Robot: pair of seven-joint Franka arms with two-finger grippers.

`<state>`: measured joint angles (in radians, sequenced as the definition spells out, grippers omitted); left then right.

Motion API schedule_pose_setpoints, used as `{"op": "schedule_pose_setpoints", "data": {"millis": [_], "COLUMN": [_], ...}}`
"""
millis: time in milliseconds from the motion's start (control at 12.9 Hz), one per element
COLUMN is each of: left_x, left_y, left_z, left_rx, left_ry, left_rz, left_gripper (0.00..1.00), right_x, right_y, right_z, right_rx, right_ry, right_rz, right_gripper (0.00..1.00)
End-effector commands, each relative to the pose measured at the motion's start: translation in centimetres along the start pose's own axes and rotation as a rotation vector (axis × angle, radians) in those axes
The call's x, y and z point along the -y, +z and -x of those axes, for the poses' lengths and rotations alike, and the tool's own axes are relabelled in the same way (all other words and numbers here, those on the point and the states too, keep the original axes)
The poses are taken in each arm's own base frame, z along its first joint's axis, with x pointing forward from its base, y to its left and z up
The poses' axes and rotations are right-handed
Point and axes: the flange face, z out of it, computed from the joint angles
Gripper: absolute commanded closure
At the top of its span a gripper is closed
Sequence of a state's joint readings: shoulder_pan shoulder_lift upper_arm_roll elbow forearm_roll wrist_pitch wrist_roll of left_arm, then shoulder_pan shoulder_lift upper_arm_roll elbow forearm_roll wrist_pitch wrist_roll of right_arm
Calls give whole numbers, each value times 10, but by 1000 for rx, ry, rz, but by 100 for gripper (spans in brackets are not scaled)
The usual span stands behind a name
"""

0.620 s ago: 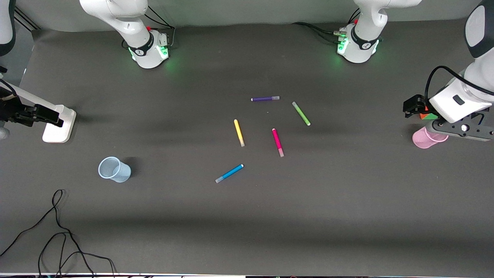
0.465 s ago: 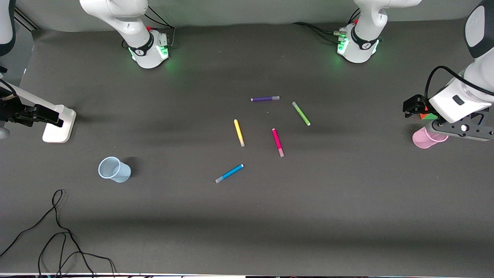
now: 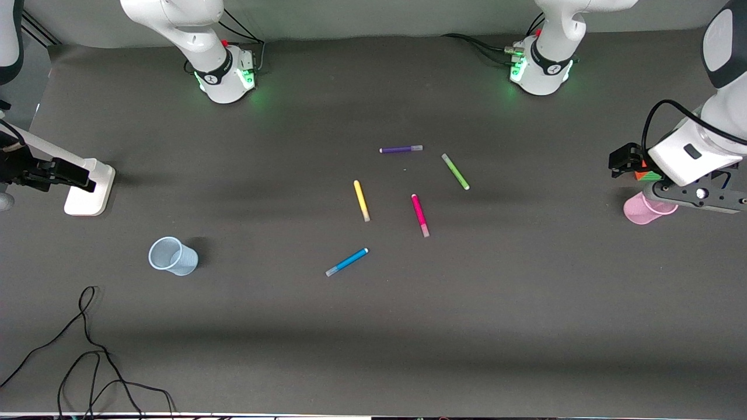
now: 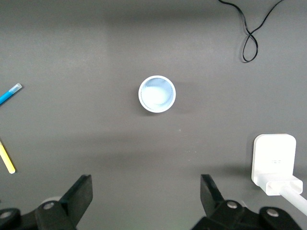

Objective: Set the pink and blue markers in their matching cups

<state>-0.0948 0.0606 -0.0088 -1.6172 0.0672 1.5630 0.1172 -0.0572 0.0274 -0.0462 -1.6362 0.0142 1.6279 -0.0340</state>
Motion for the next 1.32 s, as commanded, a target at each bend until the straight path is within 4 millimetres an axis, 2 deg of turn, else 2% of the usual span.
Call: {"op": "schedule_pose_setpoints", "data": {"millis": [0,155,388,465,620,698,853,1086,1241], "left_x": [-1,-4,-3,-3,-3,-3,-3,1,1], "left_y": [-1,10,11,11,12,12,12,12,14], "left_z": [12,25,28,28,27,27,28,29,29], "left_rx": [-27,-57,-65,-65,-64,-64,-62,-57,-55], "left_ry": [14,22,21,21,21,21,20,12,12], "left_rz": [10,6,5,5,5,5,6,7,12], "left_gripper": [1,1,1,1,1,1,1,1,1], "right_x": [1,7,48,72,101,124,159,229,259], "right_y": [-5,-3,3,6,20,27,45,70,83], "right_z": [1,-7,-32,-41,-59,-64,-73,-77,-80], "right_rx": [-15,-17,-22,-25,-15,-10,10,10,-12], "right_ry": [-19,-30,-78,-116,-154,-160,-43,152,302], "right_rz": [9,8,14,15,3,-18,-18,-23,-33], "right_gripper": [0,0,0,0,0,0,0,0,0]}}
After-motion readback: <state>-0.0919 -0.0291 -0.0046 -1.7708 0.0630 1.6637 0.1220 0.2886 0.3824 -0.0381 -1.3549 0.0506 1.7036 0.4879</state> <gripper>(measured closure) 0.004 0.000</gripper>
